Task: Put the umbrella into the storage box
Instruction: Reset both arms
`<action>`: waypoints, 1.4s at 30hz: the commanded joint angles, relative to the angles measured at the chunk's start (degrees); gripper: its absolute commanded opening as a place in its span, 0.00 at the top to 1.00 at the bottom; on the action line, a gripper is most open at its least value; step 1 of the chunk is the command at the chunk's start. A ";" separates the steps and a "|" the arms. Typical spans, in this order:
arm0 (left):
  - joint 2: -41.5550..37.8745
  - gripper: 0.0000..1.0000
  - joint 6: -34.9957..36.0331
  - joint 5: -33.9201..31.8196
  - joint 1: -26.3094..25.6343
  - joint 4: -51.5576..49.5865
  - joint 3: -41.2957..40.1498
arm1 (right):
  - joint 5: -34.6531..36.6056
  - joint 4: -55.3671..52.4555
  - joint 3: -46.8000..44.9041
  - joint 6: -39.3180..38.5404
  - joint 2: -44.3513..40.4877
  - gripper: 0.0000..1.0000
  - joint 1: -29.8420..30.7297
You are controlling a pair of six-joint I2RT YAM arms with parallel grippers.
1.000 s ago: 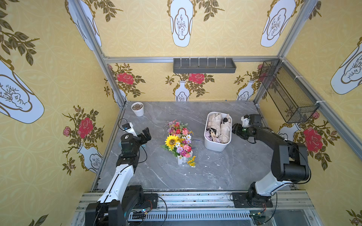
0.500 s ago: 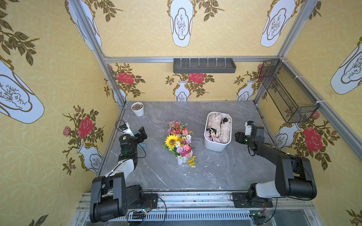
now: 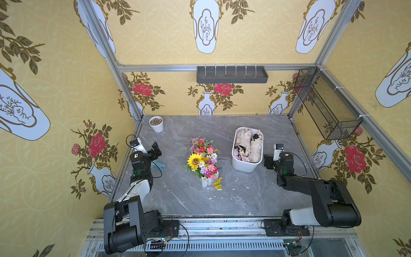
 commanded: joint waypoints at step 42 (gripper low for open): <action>6.71 0.00 3.47 -5.25 -8.37 32.04 -18.80 | 2.87 12.64 -3.74 -0.76 1.63 0.03 0.78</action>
